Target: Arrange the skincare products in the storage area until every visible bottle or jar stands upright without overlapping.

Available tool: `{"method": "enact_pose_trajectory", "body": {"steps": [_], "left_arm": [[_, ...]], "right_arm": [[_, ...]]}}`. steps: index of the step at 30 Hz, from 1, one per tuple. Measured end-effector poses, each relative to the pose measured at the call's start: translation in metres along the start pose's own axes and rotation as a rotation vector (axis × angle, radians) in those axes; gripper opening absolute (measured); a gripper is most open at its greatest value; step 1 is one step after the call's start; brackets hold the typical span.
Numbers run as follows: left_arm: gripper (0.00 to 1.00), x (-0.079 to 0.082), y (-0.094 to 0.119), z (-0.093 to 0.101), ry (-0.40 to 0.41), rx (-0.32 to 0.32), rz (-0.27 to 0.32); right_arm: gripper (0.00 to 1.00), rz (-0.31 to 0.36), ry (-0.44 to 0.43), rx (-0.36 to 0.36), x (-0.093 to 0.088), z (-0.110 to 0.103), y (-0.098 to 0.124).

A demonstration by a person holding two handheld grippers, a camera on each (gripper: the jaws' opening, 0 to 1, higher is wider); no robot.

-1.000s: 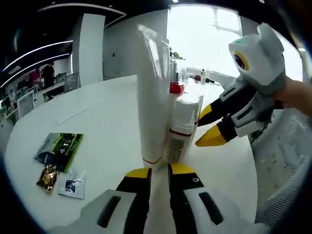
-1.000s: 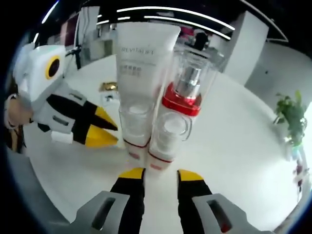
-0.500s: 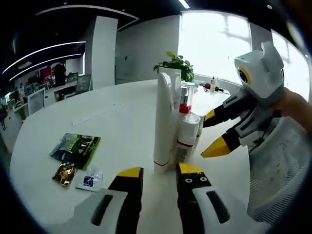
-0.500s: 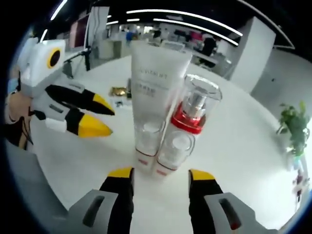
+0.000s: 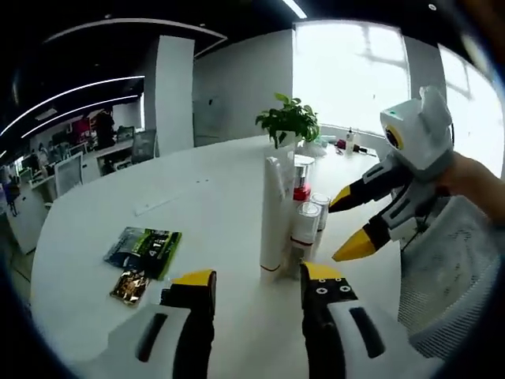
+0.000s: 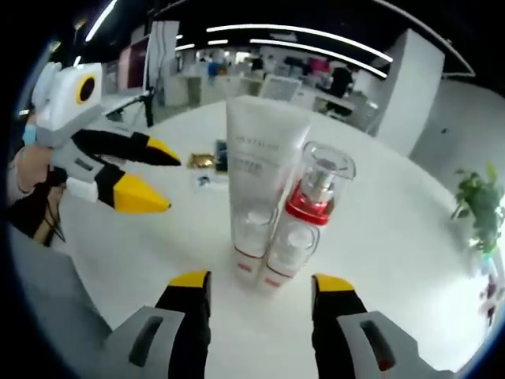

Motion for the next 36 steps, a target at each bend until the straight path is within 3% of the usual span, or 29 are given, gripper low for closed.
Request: {"method": "enact_pose_trajectory", "body": {"steps": [6,13,20,28,36], "left_arm": [[0.49,0.009,0.013,0.000,-0.010,0.005,0.008],[0.61,0.014,0.021,0.001,-0.015,0.005,0.014],[0.70,0.018,0.030,0.004,-0.014,-0.003,0.012],[0.79,0.020,0.037,0.004,0.006,0.007,0.017],[0.86,0.021,0.043,0.003,0.024,0.018,0.020]], "right_arm": [[0.58,0.035,0.031,0.030,0.011,-0.007,0.010],[0.67,0.123,0.088,0.066,0.023,-0.013,0.021],[0.69,0.166,0.050,0.078,0.025,-0.014,0.031],[0.71,0.175,0.066,0.068,0.024,-0.014,0.040],[0.74,0.226,0.096,0.087,0.031,-0.019,0.045]]}}
Point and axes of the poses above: the point that each gripper's makers call its tool centre point, and the gripper's own axes: y roughly backward along the fingers, z roughly to its right, x roughly out of its top, the point moved 10 cm from there along y, roughly backward along the fingers, and after that the axes turned 9 degrees about z, right-handed, at the moved point
